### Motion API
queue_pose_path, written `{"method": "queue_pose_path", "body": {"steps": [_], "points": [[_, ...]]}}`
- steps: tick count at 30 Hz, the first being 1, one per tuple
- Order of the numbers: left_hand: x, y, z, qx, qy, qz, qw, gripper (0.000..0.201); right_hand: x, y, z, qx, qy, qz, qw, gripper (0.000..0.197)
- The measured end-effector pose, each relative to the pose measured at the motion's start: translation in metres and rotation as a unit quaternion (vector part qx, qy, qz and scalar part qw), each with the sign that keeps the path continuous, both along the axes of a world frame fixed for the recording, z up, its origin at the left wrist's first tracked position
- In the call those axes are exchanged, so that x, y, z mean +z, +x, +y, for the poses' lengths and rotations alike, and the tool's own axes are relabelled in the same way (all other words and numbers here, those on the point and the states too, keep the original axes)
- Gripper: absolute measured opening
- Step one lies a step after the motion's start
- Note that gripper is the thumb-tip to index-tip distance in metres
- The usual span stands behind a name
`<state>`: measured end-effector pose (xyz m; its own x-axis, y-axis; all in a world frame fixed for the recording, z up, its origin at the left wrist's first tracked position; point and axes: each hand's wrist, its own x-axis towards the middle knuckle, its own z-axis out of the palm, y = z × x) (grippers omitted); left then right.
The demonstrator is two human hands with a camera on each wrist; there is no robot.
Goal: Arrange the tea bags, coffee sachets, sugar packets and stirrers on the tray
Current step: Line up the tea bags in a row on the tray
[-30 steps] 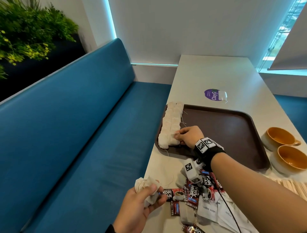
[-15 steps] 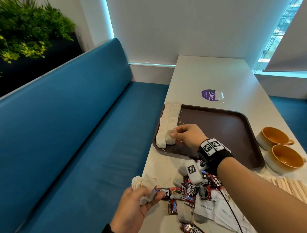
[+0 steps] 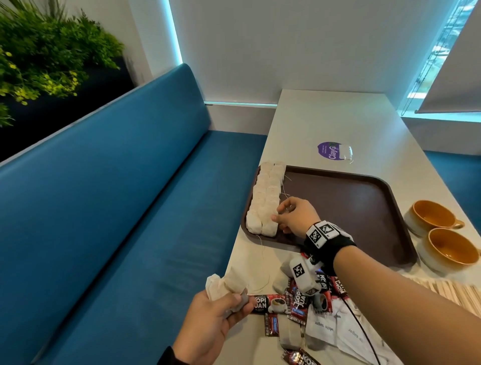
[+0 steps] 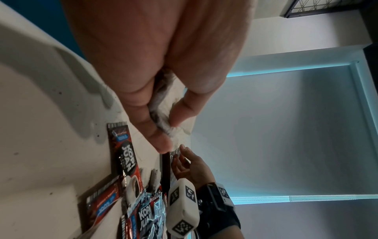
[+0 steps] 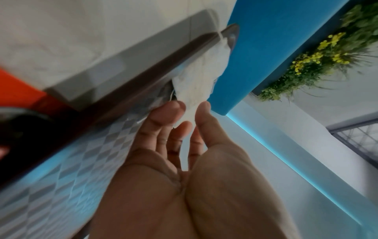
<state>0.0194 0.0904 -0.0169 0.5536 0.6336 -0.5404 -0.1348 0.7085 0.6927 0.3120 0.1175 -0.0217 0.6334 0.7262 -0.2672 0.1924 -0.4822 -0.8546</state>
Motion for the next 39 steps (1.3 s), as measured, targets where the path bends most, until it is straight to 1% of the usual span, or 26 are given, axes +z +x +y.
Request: {"method": "queue_pose_path", "body": {"steps": [3, 5, 6, 8, 10, 12, 14, 16, 17, 19, 22, 25, 27, 29, 32, 34, 36, 39], "points": [[0.004, 0.002, -0.001, 0.012, 0.009, -0.002, 1.0, 0.019, 0.015, -0.015, -0.018, 0.036, 0.019, 0.016, 0.999, 0.012], [0.009, 0.004, -0.003, 0.014, 0.027, -0.007, 1.0, 0.017, 0.03, -0.034, -0.034, 0.062, 0.05, 0.054, 0.995, 0.012], [0.012, 0.005, -0.004, 0.015, 0.036, -0.011, 0.999, 0.016, 0.037, -0.045, -0.044, 0.079, 0.067, 0.079, 0.991, 0.017], [0.016, 0.008, -0.008, 0.019, 0.046, -0.014, 0.999, 0.014, 0.051, -0.069, -0.065, 0.11, 0.098, 0.13, 0.981, 0.033], [0.019, 0.012, -0.012, 0.022, 0.053, -0.014, 0.998, 0.015, 0.056, -0.089, -0.085, 0.11, 0.124, 0.185, 0.969, 0.049], [0.023, 0.014, -0.017, 0.02, 0.062, -0.017, 0.998, 0.018, 0.055, -0.103, -0.103, 0.103, 0.131, 0.218, 0.962, 0.058], [0.027, 0.017, -0.021, 0.016, 0.071, -0.022, 0.997, 0.018, 0.049, -0.111, -0.116, 0.091, 0.136, 0.251, 0.954, 0.056], [0.031, 0.02, -0.027, 0.009, 0.077, -0.025, 0.997, 0.017, 0.043, -0.116, -0.127, 0.056, 0.156, 0.283, 0.945, 0.04], [0.033, 0.021, -0.029, 0.005, 0.079, -0.026, 0.997, 0.017, 0.041, -0.117, -0.131, 0.035, 0.167, 0.284, 0.944, 0.032], [0.036, 0.022, -0.034, -0.007, 0.079, -0.029, 0.996, 0.018, 0.039, -0.116, -0.14, 0.01, 0.181, 0.272, 0.945, 0.025], [0.041, 0.022, -0.04, -0.028, 0.069, -0.034, 0.997, 0.02, 0.042, -0.111, -0.15, 0.003, 0.203, 0.268, 0.942, 0.027], [0.043, 0.021, -0.043, -0.04, 0.035, -0.05, 0.997, 0.026, 0.049, -0.107, -0.158, 0.007, 0.212, 0.265, 0.941, 0.03], [0.044, 0.022, -0.045, -0.033, 0.017, -0.064, 0.997, 0.023, 0.053, -0.104, -0.162, 0.018, 0.215, 0.26, 0.941, 0.033], [0.043, 0.024, -0.045, -0.02, 0.014, -0.078, 0.997, 0.018, 0.055, -0.101, -0.166, 0.028, 0.203, 0.237, 0.95, 0.03], [0.038, 0.028, -0.045, -0.016, 0.043, -0.085, 0.995, 0.025, 0.054, -0.097, -0.169, 0.067, 0.166, 0.184, 0.966, 0.023], [0.032, 0.029, -0.043, -0.028, 0.068, -0.069, 0.995, 0.035, 0.056, -0.097, -0.172, 0.111, 0.139, 0.18, 0.967, 0.022], [0.028, 0.03, -0.043, -0.063, 0.093, -0.059, 0.992, 0.041, 0.059, -0.097, -0.174, 0.144, 0.127, 0.189, 0.963, 0.018], [0.027, 0.031, -0.047, -0.114, 0.116, -0.041, 0.986, 0.042, 0.062, -0.096, -0.173, 0.126, 0.135, 0.165, 0.969, 0.016]]}}
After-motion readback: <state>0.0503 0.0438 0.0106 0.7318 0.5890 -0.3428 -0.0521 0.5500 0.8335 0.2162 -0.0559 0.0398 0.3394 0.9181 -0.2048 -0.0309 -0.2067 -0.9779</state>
